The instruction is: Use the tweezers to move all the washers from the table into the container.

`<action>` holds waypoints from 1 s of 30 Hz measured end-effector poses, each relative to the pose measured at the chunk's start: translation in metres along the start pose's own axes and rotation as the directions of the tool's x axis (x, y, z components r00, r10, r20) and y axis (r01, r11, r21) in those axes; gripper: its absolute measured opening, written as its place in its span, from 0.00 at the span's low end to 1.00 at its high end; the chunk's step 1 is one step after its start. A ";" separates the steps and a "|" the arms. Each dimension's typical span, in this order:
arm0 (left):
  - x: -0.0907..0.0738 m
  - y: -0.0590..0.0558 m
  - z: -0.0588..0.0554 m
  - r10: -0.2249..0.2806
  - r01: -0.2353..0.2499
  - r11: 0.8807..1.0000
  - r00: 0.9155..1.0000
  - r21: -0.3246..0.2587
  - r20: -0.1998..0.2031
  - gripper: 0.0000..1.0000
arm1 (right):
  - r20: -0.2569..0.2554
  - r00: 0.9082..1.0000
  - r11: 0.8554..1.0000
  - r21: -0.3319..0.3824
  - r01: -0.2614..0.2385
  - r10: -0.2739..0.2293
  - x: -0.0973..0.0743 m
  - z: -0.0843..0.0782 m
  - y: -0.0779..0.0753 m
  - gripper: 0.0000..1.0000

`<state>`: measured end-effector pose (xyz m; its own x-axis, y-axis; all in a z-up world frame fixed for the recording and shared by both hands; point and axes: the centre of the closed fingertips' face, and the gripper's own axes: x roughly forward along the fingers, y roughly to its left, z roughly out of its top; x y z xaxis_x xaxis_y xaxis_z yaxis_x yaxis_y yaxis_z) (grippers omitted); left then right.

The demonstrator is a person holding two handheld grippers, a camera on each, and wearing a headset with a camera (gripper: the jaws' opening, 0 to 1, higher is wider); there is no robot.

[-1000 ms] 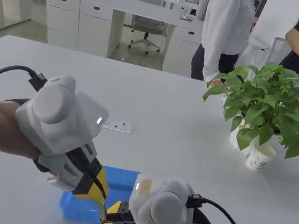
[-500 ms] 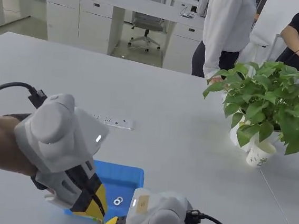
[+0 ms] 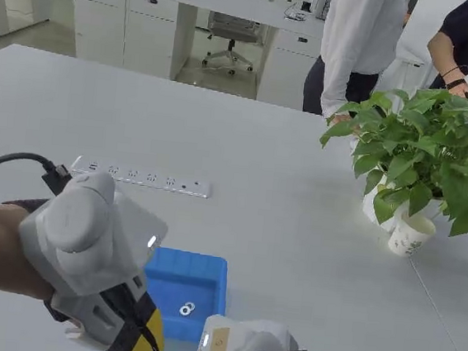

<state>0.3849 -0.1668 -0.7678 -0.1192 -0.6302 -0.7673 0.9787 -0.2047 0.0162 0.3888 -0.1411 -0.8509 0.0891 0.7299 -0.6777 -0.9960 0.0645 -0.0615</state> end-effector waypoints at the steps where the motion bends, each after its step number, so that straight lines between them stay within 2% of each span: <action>1: 0.001 0.000 -0.001 0.000 0.000 1.000 1.000 -0.001 -0.001 0.05 | -0.004 1.000 1.000 -0.002 -0.002 0.002 0.001 -0.001 0.001 0.11; 30: 0.017 -0.004 -0.011 -0.019 0.019 1.000 1.000 -0.022 -0.003 0.05 | -0.015 0.999 0.999 0.024 -0.036 0.036 0.014 -0.016 0.007 0.11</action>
<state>0.3805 -0.1684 -0.7882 -0.1373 -0.6235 -0.7697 0.9796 -0.2005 -0.0123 0.3835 -0.1415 -0.8727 0.0533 0.7216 -0.6902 -0.9983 0.0545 -0.0201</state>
